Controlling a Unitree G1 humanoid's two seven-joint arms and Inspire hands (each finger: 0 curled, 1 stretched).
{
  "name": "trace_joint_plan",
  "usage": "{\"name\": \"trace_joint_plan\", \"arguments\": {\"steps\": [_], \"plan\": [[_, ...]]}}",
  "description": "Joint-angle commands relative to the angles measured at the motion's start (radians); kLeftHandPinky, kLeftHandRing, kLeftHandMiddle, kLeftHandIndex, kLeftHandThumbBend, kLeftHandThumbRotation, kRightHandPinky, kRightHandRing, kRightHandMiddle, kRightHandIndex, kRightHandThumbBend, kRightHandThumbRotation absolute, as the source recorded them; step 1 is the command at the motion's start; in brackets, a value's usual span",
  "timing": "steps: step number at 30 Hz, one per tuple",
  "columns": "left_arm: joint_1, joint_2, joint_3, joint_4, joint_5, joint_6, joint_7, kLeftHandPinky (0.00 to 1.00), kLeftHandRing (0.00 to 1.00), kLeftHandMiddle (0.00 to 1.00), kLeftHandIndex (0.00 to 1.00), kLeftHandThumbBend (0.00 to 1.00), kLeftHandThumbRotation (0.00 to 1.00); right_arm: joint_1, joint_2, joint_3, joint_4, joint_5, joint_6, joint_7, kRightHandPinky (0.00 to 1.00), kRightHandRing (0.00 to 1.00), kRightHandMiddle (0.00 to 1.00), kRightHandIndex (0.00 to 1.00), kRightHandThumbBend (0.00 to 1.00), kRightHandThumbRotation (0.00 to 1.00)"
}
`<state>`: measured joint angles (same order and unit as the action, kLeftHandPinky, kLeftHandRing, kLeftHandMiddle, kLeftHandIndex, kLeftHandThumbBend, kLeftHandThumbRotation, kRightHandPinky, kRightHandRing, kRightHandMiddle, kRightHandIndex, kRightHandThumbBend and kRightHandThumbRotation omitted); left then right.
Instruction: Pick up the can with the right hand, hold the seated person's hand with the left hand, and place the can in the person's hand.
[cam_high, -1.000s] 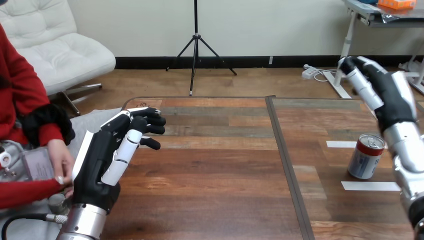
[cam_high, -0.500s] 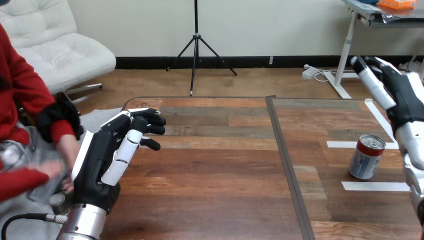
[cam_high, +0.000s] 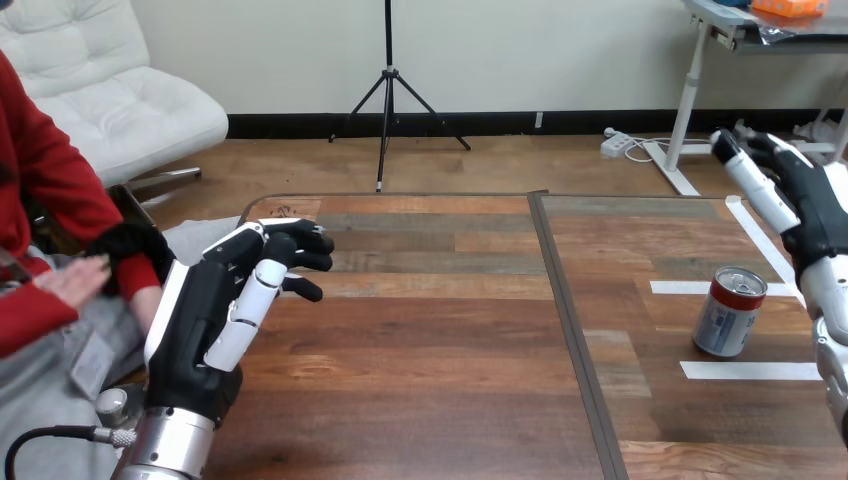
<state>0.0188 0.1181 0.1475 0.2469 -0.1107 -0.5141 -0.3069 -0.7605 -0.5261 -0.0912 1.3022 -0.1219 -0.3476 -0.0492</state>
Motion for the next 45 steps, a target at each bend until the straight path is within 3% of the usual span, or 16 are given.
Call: {"name": "trace_joint_plan", "arguments": {"steps": [1,7,19,45], "plan": [[-0.071,0.017,-0.010,-0.001,-0.012,-0.022,-0.007,0.48,0.62,0.62,0.58,0.57,0.78,-0.041,-0.029,0.001,0.004,-0.017,0.022,-0.034,0.81,0.91,0.93,0.91,0.97,0.78],[-0.073,0.018,-0.009,0.002,-0.021,-0.019,-0.012,0.48,0.62,0.62,0.58,0.57,0.77,-0.024,-0.027,0.002,0.009,-0.027,0.037,-0.033,0.81,0.91,0.94,0.93,0.99,0.69],[-0.075,0.019,-0.008,0.002,-0.024,-0.019,-0.017,0.47,0.61,0.61,0.57,0.56,0.76,0.001,-0.015,-0.028,0.021,0.005,0.091,0.016,0.81,0.92,0.96,0.98,1.00,0.48],[-0.074,0.030,-0.011,-0.002,-0.012,-0.019,-0.010,0.47,0.61,0.61,0.57,0.56,0.77,0.059,0.006,0.013,0.040,-0.032,0.196,0.063,0.86,0.99,1.00,1.00,1.00,0.45]]}}
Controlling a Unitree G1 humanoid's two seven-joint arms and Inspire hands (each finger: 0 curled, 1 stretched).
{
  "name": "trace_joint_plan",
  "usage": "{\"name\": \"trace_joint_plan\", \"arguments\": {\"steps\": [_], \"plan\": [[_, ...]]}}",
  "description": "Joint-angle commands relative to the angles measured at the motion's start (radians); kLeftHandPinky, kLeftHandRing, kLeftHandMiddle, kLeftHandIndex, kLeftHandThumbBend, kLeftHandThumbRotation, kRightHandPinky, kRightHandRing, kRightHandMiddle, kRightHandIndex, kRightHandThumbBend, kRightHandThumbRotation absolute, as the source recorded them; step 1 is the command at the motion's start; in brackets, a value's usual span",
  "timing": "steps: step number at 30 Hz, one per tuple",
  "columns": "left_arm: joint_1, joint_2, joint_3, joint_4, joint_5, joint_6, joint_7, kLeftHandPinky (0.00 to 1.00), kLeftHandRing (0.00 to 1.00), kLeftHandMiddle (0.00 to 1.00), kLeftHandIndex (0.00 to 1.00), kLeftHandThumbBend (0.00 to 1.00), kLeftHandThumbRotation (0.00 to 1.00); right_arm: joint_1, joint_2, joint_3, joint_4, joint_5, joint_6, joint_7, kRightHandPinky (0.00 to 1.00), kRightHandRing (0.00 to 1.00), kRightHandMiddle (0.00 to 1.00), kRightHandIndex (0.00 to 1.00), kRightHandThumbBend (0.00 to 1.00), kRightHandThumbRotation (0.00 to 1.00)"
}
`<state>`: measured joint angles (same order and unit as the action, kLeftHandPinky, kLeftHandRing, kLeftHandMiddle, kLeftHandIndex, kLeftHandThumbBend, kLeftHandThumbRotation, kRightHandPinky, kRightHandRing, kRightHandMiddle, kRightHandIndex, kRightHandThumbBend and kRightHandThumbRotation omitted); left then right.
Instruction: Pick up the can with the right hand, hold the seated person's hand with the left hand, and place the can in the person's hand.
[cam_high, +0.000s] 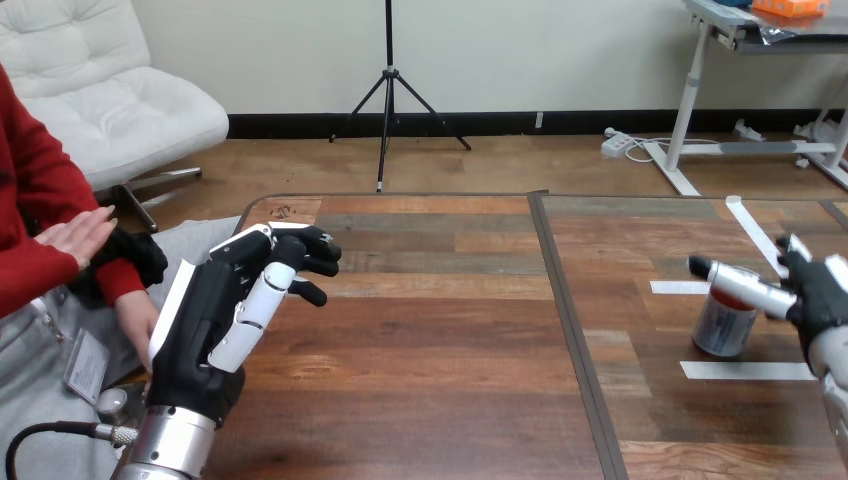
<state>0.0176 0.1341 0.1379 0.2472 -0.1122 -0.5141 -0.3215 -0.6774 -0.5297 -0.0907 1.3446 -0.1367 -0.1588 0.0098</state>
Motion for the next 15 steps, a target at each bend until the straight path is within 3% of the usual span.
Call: {"name": "trace_joint_plan", "arguments": {"steps": [1,15], "plan": [[-0.073,0.014,-0.001,-0.002,-0.011,-0.019,0.005,0.47,0.61,0.61,0.56,0.56,0.77,-0.023,0.010,0.015,-0.002,-0.021,0.009,0.004,0.86,0.98,1.00,1.00,1.00,0.45],[-0.074,0.018,-0.003,0.000,-0.013,-0.020,0.005,0.47,0.61,0.60,0.56,0.52,0.76,0.002,0.024,0.042,0.005,-0.073,0.043,-0.004,0.85,0.96,0.99,0.98,1.00,0.49]]}}
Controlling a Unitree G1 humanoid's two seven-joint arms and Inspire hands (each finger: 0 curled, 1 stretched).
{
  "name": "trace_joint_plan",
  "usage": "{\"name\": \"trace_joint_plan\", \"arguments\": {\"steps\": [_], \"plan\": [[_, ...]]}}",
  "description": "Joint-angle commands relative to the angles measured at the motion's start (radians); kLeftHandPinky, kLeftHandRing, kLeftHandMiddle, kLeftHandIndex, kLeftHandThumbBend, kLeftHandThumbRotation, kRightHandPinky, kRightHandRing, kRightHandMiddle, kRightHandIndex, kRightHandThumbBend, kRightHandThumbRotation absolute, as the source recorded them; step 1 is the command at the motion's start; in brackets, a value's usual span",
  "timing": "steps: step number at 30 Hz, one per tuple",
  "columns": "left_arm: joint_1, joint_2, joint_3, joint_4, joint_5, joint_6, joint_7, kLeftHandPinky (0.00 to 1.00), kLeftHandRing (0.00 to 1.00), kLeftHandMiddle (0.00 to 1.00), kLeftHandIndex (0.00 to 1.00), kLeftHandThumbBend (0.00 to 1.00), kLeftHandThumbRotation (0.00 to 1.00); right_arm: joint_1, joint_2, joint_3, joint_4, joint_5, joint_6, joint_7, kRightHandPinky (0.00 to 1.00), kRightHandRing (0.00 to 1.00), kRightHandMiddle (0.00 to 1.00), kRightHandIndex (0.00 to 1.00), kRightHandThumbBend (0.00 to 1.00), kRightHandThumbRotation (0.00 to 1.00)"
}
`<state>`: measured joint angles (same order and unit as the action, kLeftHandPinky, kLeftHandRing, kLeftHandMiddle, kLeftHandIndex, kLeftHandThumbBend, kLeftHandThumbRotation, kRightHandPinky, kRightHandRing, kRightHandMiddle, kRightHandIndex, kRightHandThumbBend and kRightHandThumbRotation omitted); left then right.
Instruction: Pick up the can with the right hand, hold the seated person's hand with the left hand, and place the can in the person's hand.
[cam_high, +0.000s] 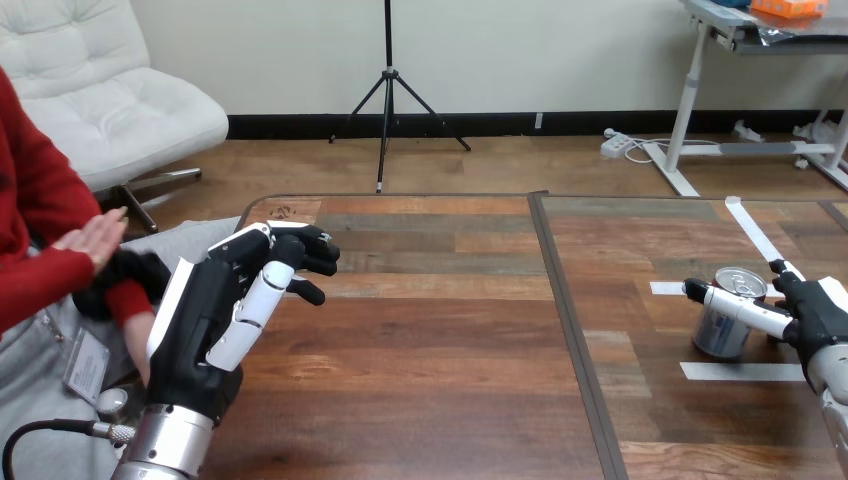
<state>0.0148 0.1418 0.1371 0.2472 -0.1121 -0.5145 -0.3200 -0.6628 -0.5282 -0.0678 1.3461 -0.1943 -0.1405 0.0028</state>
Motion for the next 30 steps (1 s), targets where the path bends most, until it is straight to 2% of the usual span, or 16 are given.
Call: {"name": "trace_joint_plan", "arguments": {"steps": [1,7,13,23,30], "plan": [[-0.071,0.010,-0.003,0.000,-0.013,-0.020,0.004,0.47,0.61,0.60,0.56,0.51,0.76,-0.012,0.023,0.019,0.004,-0.018,0.026,0.003,0.85,0.96,0.99,0.98,1.00,0.49],[-0.073,0.013,-0.002,0.004,-0.009,-0.031,0.004,0.47,0.61,0.60,0.56,0.52,0.76,-0.007,0.026,0.039,0.006,-0.042,0.038,-0.003,0.83,0.94,0.97,0.97,1.00,0.49],[-0.070,0.015,-0.003,-0.003,-0.012,-0.022,0.001,0.47,0.60,0.60,0.56,0.53,0.76,-0.002,0.029,0.044,0.006,-0.053,0.041,-0.004,0.81,0.93,0.96,0.95,1.00,0.47],[-0.069,0.018,-0.002,-0.001,-0.013,-0.020,-0.002,0.48,0.60,0.60,0.56,0.53,0.76,0.003,0.039,0.033,0.007,-0.046,0.053,-0.017,0.72,0.86,0.90,0.92,1.00,0.43],[-0.071,0.017,-0.003,0.003,-0.008,-0.025,0.002,0.47,0.60,0.60,0.56,0.51,0.76,0.004,0.045,0.028,0.006,-0.040,0.054,-0.025,0.70,0.84,0.88,0.89,1.00,0.39]]}}
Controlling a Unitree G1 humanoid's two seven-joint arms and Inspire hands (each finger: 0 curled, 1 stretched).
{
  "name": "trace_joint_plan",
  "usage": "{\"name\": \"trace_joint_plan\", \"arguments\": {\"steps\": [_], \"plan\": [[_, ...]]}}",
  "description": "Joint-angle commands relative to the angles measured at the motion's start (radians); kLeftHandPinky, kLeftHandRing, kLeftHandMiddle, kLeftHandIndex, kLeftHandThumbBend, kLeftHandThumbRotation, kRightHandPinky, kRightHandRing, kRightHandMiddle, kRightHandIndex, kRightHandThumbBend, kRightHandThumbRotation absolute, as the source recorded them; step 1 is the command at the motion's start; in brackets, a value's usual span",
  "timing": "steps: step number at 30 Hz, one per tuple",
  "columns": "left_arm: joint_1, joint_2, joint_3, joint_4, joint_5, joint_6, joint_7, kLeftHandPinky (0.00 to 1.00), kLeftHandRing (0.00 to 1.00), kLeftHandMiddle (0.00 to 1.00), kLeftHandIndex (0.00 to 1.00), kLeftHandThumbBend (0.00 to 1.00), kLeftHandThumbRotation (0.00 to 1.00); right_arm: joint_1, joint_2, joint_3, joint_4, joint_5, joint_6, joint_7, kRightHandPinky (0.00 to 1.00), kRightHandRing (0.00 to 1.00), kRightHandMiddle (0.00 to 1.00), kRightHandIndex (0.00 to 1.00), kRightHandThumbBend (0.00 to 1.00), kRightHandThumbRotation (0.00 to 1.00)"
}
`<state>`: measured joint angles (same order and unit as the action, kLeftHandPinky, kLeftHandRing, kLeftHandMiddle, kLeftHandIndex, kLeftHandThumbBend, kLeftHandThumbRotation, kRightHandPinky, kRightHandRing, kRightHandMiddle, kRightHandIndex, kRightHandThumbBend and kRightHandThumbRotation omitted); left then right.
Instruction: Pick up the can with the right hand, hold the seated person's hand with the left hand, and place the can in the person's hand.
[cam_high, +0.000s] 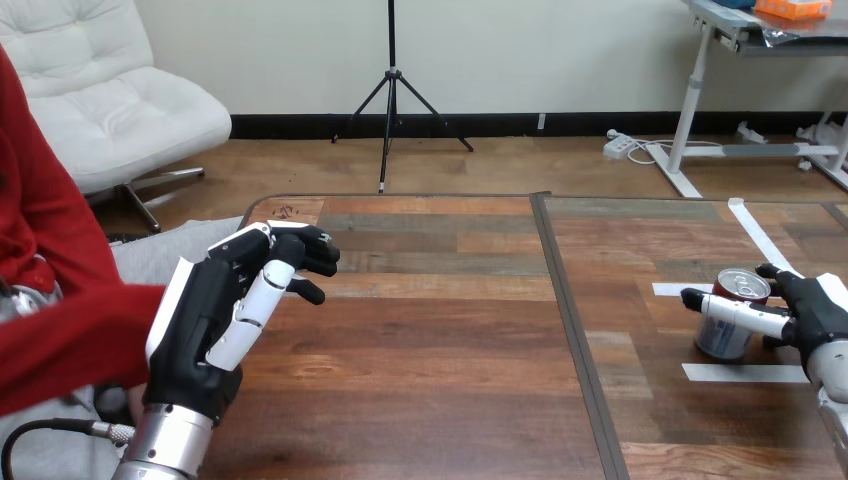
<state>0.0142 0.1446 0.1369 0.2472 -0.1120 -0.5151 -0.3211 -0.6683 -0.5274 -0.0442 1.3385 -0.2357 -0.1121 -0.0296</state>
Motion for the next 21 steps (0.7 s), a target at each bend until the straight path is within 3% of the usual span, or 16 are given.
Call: {"name": "trace_joint_plan", "arguments": {"steps": [1,8,11,14,21], "plan": [[-0.071,0.014,-0.003,0.003,-0.007,-0.026,0.004,0.47,0.60,0.59,0.56,0.52,0.76,0.010,0.045,0.005,0.014,0.000,0.026,0.006,0.70,0.84,0.88,0.89,1.00,0.38],[-0.071,0.015,-0.003,0.005,0.001,-0.027,0.009,0.46,0.59,0.59,0.56,0.53,0.76,0.009,0.051,0.010,0.013,-0.006,0.027,-0.009,0.62,0.77,0.81,0.88,1.00,0.37],[-0.071,0.015,-0.004,0.004,0.000,-0.026,0.009,0.46,0.59,0.59,0.56,0.54,0.76,0.009,0.054,0.015,0.012,-0.012,0.025,-0.019,0.52,0.66,0.71,0.87,1.00,0.36],[-0.071,0.014,-0.004,0.003,-0.003,-0.024,0.007,0.46,0.59,0.59,0.56,0.53,0.76,0.010,0.057,0.021,0.011,-0.018,0.018,-0.029,0.51,0.66,0.71,0.86,1.00,0.35],[-0.070,0.015,-0.004,0.002,-0.005,-0.019,0.006,0.45,0.59,0.59,0.56,0.54,0.76,0.013,0.066,0.015,0.008,-0.013,-0.005,-0.061,0.64,0.75,0.78,0.80,1.00,0.26]]}}
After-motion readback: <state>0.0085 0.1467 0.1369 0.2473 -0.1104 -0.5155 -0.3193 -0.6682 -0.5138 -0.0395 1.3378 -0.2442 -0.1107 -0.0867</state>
